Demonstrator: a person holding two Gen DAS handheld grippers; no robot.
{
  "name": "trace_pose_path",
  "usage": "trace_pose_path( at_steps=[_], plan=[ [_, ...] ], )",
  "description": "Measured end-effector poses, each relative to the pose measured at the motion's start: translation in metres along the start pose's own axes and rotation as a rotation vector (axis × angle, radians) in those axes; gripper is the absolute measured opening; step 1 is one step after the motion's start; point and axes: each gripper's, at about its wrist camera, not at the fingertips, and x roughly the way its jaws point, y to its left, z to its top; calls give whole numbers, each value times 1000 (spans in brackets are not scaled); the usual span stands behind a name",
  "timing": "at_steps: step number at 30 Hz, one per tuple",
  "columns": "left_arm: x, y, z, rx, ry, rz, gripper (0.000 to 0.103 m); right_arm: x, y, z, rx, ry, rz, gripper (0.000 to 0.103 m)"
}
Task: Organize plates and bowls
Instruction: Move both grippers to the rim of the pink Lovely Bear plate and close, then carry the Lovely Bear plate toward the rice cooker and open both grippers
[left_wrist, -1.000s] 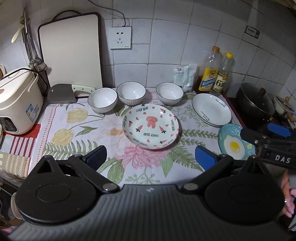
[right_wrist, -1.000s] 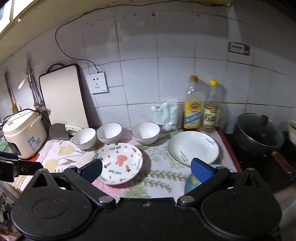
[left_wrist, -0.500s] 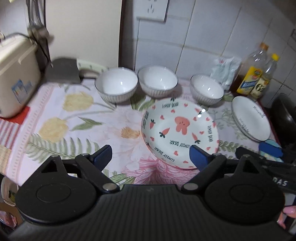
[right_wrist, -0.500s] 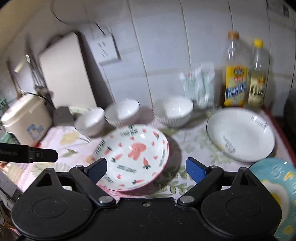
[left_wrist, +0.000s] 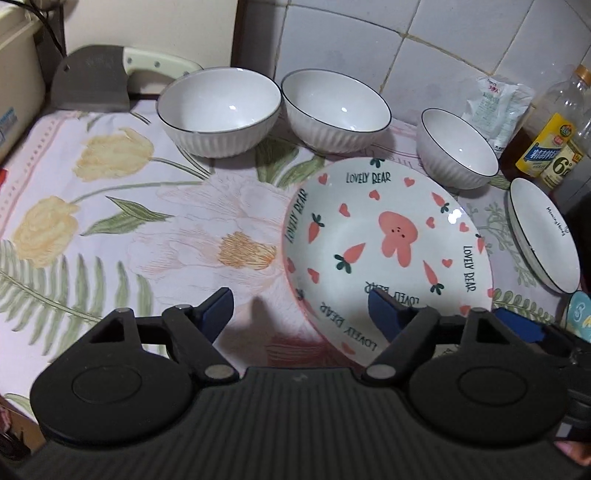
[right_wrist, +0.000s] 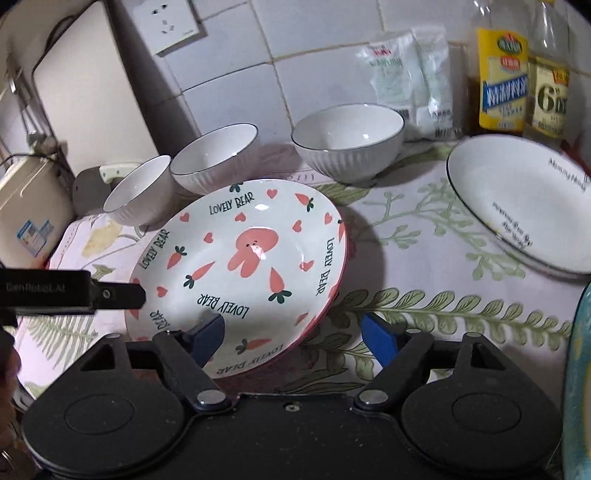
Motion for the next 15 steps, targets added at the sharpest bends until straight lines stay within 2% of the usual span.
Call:
trace_pose_path(
  at_steps=[1, 3, 5, 6, 7, 8, 9, 11, 13, 15],
  plan=[
    [3, 0, 1, 1, 4, -4, 75, 3, -2, 1, 14, 1, -1, 81],
    [9, 0, 3, -1, 24, 4, 64, 9, -4, 3, 35, 9, -3, 72],
    [15, 1, 4, -10, 42, 8, 53, 17, -5, 5, 58, 22, 3, 55],
    [18, 3, 4, -16, 50, 10, 45, 19, -6, 5, 71, 24, 9, 51],
    [21, 5, 4, -24, 61, 12, 41, 20, -6, 5, 82, 13, 13, 41],
    [24, 7, 3, -35, 66, -4, 34, 21, -7, 5, 92, 17, 24, 36],
    [25, 9, 3, -56, 61, -31, 26, 22, -7, 4, 105, 10, 13, 34],
    [25, 11, 1, -84, 55, -70, 17, 21, -6, 1, 80, 3, 0, 31],
    [22, 5, -1, -58, 37, -40, 17, 19, -3, 0, 43, 6, 5, 30],
    [19, 1, -1, -24, 21, -9, 17, 16, -4, 1, 62, 27, 27, 28]
  ],
)
